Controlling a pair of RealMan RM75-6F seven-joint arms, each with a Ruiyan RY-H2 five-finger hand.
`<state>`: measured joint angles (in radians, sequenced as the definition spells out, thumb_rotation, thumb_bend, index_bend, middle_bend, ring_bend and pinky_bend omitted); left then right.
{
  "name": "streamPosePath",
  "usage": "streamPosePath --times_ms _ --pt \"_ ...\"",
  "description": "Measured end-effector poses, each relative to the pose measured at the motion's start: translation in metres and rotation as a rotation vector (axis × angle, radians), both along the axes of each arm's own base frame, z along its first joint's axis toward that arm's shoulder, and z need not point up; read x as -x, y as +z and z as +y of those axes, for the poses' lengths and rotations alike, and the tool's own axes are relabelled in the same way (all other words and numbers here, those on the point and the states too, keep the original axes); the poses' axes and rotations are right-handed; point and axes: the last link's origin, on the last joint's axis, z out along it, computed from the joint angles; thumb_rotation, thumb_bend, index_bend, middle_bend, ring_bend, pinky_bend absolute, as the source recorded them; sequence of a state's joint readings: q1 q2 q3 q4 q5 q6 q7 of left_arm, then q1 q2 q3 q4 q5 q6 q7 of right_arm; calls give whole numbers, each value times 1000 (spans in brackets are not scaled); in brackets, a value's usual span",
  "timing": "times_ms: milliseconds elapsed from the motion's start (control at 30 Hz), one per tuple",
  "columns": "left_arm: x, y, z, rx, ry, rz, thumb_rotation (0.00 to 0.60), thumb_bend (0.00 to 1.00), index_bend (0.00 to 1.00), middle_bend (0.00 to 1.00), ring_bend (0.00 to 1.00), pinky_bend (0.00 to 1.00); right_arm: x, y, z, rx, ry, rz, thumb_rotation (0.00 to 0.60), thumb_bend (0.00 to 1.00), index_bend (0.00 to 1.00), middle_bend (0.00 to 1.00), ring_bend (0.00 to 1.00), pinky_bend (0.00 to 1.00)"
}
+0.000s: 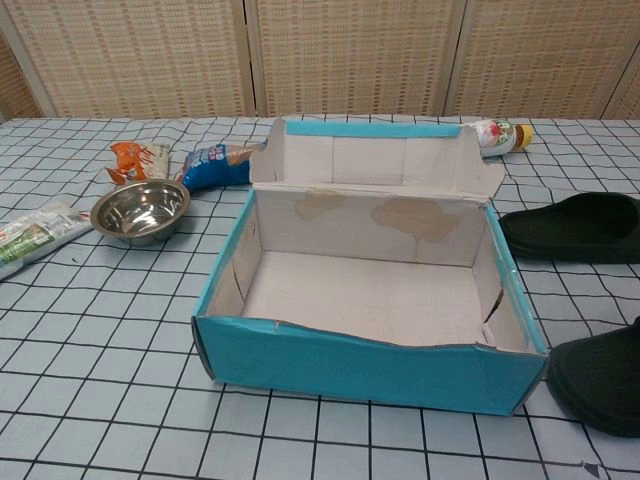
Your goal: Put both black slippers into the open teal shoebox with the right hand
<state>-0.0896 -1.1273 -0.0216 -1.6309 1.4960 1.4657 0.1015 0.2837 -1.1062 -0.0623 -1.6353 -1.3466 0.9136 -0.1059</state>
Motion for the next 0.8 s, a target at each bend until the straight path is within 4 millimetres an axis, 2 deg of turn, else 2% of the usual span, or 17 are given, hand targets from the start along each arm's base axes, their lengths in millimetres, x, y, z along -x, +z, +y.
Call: streamPosePath --times_ms 300,500,600,800 --pt "0 0 0 3 1 -6 600 508 354 162 247 423 3 -3 -4 53 33 -1 600 0 400 401 239 197" --pt "0 0 0 4 3 -2 600 508 354 162 246 423 1 0 -5 95 63 -4 600 0 556 551 394 300" --pt "0 0 0 4 5 -8 600 509 355 162 247 424 -2 5 -3 129 86 2 600 0 592 579 422 329" --pt "0 1 0 0 8 -18 600 509 354 162 246 423 -12 27 5 218 139 77 600 0 601 584 425 338"
